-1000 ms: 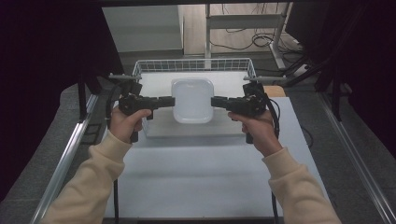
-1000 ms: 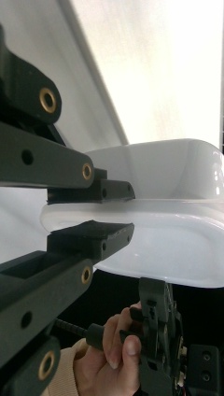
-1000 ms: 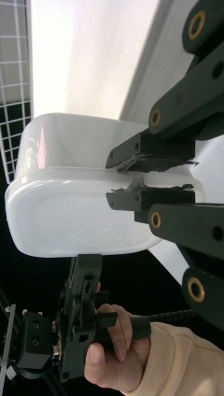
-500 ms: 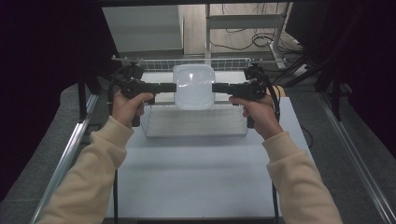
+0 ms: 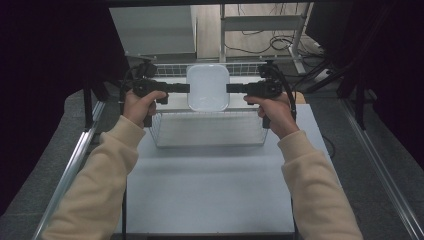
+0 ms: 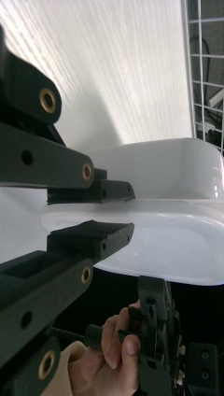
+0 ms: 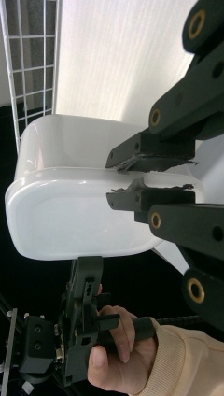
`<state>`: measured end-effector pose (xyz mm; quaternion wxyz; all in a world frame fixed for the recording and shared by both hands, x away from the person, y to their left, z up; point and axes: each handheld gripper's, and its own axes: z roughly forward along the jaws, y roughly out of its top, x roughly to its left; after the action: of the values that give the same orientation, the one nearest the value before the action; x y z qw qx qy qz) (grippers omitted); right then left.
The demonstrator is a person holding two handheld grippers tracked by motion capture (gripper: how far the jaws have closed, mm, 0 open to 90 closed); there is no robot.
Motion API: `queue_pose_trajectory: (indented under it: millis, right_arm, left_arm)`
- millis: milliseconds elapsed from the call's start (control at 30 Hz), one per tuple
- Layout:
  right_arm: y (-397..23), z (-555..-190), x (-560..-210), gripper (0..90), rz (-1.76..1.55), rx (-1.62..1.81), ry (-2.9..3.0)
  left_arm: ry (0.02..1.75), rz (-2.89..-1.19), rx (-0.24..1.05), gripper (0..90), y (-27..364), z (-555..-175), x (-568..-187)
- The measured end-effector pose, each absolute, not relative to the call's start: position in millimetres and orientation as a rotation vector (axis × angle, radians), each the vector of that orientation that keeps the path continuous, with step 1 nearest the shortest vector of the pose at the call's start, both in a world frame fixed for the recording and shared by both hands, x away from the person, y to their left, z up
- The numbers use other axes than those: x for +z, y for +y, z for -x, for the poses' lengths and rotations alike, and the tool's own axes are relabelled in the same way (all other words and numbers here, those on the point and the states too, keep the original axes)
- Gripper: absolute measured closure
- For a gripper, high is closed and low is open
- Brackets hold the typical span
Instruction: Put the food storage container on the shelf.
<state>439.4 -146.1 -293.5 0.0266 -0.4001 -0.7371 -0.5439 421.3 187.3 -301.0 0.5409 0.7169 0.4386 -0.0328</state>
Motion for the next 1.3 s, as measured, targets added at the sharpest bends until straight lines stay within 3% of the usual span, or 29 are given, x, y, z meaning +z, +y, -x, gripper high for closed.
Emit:
queue_pose_trajectory:
  millis: [400, 867, 1300]
  right_arm:
    - [-145, -462, -294, 78.3, 1.292, -1.606, -2.202]
    - [-141, -502, -296, 74.7, 1.462, -1.469, -2.024]
    - [-136, -517, -310, 69.7, 1.568, -1.465, -1.906]
  left_arm:
    - [1.092, -1.650, -0.200, 79.6, 193, -446, -307]
    - [1.204, -1.501, -0.456, 77.7, 204, -485, -322]
    - [1.257, -1.427, -0.485, 74.4, 207, -500, -335]
